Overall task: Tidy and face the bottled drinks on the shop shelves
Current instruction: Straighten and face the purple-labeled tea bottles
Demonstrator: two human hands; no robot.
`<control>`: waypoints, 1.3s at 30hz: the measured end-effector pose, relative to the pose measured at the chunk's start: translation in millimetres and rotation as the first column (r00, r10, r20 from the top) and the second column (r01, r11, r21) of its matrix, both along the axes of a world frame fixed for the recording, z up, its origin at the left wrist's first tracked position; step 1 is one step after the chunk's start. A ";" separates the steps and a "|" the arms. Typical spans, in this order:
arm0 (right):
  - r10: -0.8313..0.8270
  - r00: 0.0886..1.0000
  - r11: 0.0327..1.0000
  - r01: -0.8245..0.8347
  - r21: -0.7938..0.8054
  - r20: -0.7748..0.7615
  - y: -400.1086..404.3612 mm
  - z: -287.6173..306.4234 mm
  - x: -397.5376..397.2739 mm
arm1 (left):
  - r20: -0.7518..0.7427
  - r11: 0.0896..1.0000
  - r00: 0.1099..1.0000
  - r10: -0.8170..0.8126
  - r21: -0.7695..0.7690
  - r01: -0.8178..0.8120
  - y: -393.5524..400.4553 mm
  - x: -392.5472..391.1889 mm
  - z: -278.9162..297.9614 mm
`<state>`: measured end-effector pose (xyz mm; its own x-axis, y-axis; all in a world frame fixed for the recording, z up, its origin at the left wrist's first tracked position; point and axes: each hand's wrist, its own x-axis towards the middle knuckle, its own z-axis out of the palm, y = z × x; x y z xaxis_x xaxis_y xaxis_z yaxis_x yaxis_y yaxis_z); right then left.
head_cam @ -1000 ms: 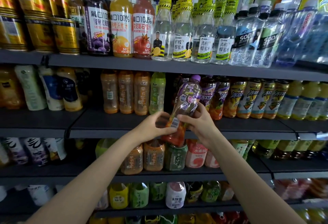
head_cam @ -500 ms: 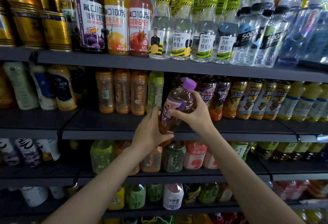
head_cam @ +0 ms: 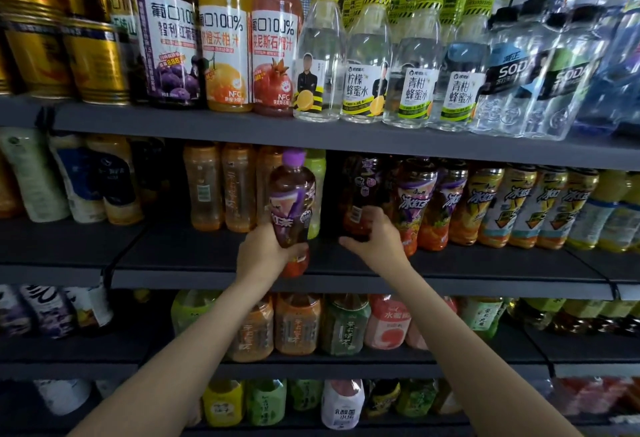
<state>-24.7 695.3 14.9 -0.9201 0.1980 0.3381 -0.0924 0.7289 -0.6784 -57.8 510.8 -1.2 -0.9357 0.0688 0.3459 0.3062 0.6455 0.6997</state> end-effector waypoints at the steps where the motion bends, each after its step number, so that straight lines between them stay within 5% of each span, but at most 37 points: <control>1: -0.061 0.998 0.998 0.061 -0.001 0.010 5.4 -1.9 -4.9 | 0.011 1.000 1.000 0.005 0.000 -0.005 1.4 -6.2 0.3; 10: -0.201 0.980 0.976 0.199 0.086 0.010 12.5 -5.9 -58.7 | 0.106 0.986 0.981 0.160 -0.073 -0.153 23.9 -45.7 -0.3; 21: -0.397 0.916 0.917 0.399 -0.017 0.058 8.9 -19.5 -107.2 | 0.066 0.981 0.979 0.194 -0.017 -0.194 30.2 -56.5 -6.7; 28: -0.352 0.936 0.932 0.350 0.098 0.000 10.3 -21.5 -73.4 | 0.035 0.974 0.973 0.228 -0.017 -0.228 33.6 -58.7 -10.3; 32: -0.250 0.967 0.960 0.253 0.123 -0.042 10.4 -21.8 -40.3 | 0.108 0.965 0.977 0.184 0.169 -0.200 36.0 -45.5 -17.2; 34: -0.194 0.979 0.975 0.199 0.096 -0.066 10.9 -20.5 -24.1 | -0.037 0.952 0.968 0.246 0.198 -0.234 35.6 -22.2 -23.3; 37: -0.136 0.991 0.990 0.136 -0.020 -0.001 10.4 -9.5 -3.8 | -0.304 0.989 0.949 0.083 0.141 -0.041 32.6 14.4 -30.9; 39: -0.096 0.992 0.988 0.104 -0.110 0.077 11.6 -0.5 6.1 | -0.141 0.969 0.973 -0.180 0.142 0.200 31.8 28.0 -29.2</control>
<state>-18.6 706.9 14.4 -0.9145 0.3238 0.2427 0.0285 0.6499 -0.7595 -29.8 542.7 -30.5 -0.8585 0.1779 0.4809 0.5052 0.4539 0.7340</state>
